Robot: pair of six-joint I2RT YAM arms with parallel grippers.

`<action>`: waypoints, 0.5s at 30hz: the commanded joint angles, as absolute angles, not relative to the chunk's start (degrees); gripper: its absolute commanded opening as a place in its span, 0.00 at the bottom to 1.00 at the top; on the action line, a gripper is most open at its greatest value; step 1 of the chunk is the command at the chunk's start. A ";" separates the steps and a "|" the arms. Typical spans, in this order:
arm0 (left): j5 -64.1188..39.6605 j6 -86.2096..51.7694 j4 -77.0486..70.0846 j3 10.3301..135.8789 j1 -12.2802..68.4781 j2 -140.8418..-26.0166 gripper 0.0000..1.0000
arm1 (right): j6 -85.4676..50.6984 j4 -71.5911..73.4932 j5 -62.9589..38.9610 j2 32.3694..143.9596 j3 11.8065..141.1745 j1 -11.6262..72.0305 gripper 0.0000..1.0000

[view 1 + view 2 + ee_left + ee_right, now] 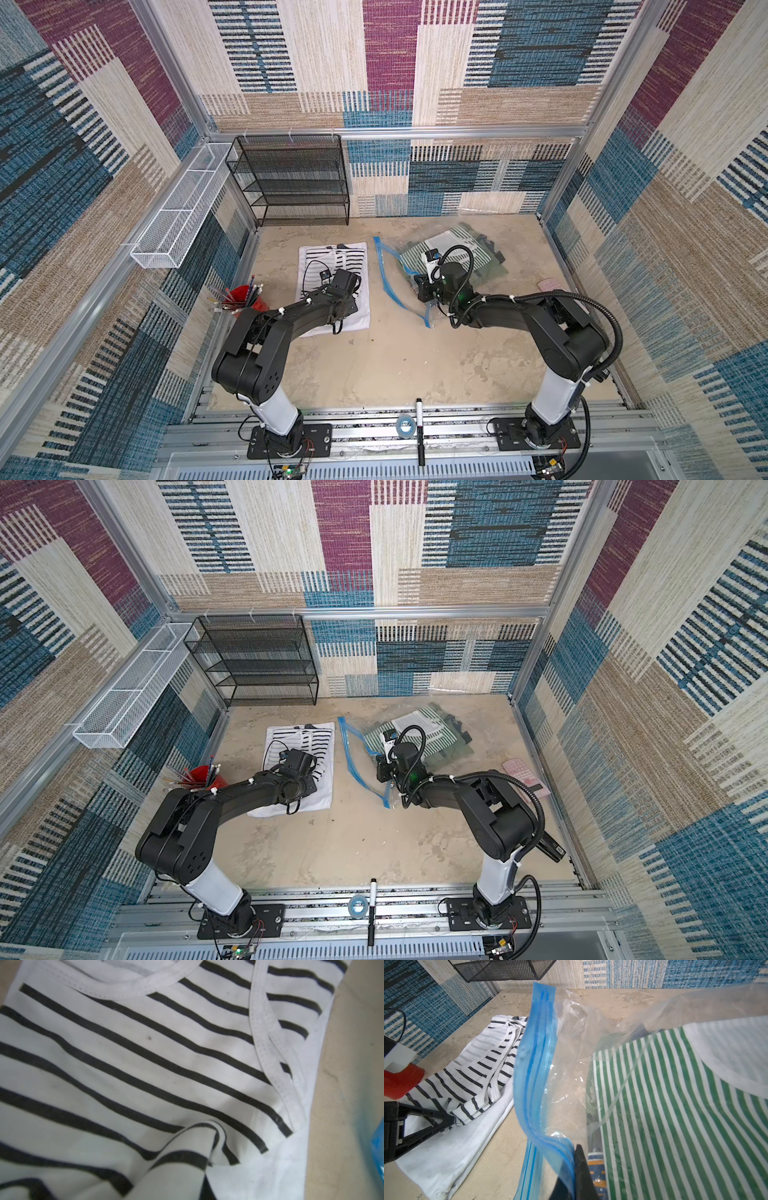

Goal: Take the tank top out of the vacuum bag
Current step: Place the tank top on the tank top.

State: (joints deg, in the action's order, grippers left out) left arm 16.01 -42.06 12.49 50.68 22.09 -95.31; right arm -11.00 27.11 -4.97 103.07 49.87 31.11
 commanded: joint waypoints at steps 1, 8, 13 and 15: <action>15.25 -43.46 12.26 50.55 21.88 -93.04 0.03 | -10.81 27.69 -5.54 103.17 50.44 31.20 0.00; 6.06 -48.26 11.17 47.39 20.03 -85.83 0.03 | -10.89 27.49 -5.87 103.47 50.76 31.19 0.00; -11.65 -58.27 0.01 39.74 13.88 -82.27 0.07 | -10.91 27.29 -6.09 103.75 50.90 31.20 0.00; -17.80 -62.01 -6.67 36.19 11.63 -80.88 0.06 | -10.90 27.18 -6.28 103.85 51.06 31.16 0.00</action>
State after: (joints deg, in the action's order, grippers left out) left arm -4.01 -53.69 4.29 39.64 14.00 -82.50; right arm -11.00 26.70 -5.61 103.57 50.46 31.11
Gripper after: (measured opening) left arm 0.077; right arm 0.048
